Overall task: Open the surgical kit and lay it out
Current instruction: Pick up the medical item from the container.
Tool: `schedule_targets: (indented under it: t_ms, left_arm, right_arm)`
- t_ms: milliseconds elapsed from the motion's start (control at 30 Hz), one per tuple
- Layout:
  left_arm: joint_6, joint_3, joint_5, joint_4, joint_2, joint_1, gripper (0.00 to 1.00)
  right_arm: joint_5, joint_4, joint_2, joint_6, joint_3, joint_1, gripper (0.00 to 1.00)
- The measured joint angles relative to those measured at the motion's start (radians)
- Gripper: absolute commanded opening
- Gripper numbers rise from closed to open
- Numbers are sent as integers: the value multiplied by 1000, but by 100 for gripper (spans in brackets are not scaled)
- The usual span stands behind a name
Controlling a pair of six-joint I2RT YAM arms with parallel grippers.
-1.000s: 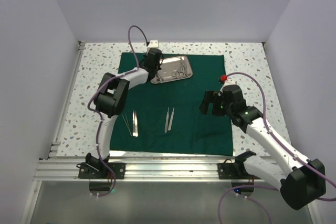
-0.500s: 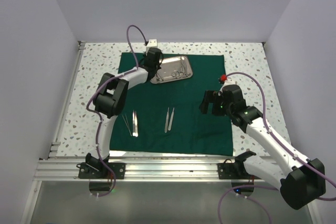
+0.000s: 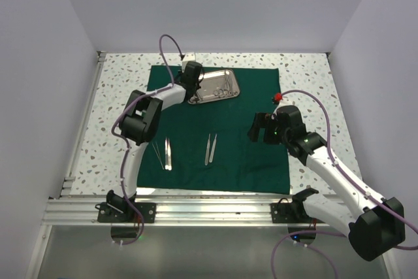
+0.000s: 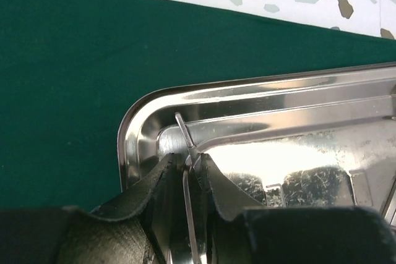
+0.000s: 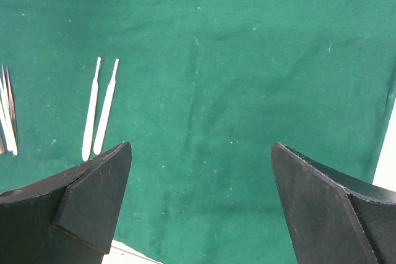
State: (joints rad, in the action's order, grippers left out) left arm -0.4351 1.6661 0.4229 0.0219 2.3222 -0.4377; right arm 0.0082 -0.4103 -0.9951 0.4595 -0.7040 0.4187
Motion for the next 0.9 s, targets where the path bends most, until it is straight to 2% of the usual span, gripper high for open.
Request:
schedule_targets:
  t_ms: [367,700,900]
  left_arm:
    - [-10,143,1,-69,79,0,30]
    - [-10,191,4,-96,106,14,31]
    - [-11,264,-4,-126,147,27,20]
  right_arm:
    - [0,0,0,0,4,0,98]
    - [0,1,0,0,4,0,99]
    - [0,1,-5,0,4,0,98]
